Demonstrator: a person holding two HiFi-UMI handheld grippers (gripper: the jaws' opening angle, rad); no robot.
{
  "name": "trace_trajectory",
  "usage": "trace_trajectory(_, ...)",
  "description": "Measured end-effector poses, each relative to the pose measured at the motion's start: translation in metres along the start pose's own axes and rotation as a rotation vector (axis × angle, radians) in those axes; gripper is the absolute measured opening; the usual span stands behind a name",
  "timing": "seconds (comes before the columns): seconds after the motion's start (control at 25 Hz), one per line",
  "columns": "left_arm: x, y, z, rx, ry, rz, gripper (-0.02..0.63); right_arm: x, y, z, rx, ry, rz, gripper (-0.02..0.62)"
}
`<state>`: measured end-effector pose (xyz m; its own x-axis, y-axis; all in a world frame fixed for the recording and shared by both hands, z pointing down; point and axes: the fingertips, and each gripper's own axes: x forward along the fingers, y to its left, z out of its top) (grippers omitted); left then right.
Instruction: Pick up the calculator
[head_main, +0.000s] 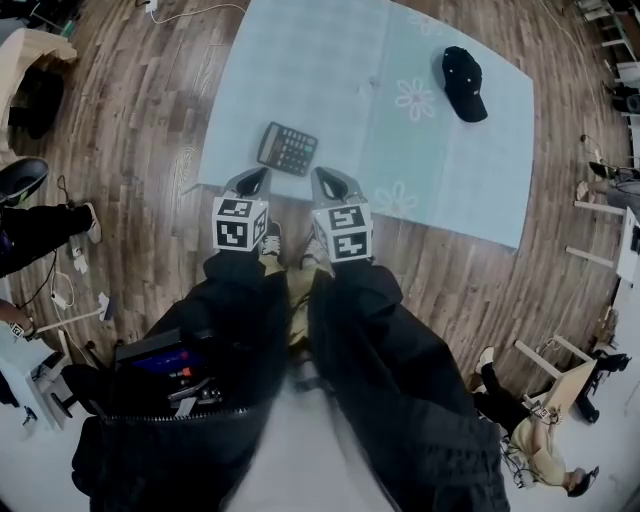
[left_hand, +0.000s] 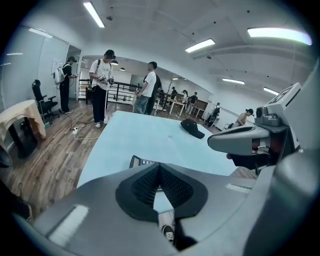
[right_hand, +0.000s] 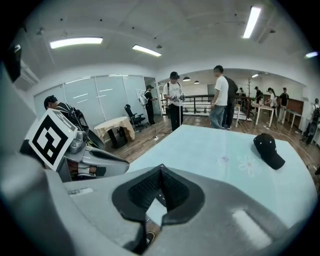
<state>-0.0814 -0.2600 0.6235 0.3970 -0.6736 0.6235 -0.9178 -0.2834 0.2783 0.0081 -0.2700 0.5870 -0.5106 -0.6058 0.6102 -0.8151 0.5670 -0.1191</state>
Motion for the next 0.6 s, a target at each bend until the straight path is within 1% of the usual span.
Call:
trace_trajectory(0.16, 0.017, 0.014, -0.010, -0.017, 0.048, 0.014, 0.000, 0.016, 0.002, -0.007, 0.009, 0.033, 0.060, 0.000)
trace_trajectory(0.28, 0.030, 0.026, -0.019, -0.023, 0.083, 0.021, 0.000, 0.029, 0.006, -0.014, 0.017, 0.083, 0.101, 0.000)
trace_trajectory(0.44, 0.045, 0.037, -0.027, -0.024, 0.118, 0.023, 0.000, 0.050, 0.005, -0.026, 0.012, 0.139, 0.107, 0.000)
trace_trajectory(0.6, 0.055, 0.045, -0.035, -0.032, 0.143, 0.023, 0.000, 0.067, 0.006, -0.031, 0.009, 0.163, 0.125, 0.000)
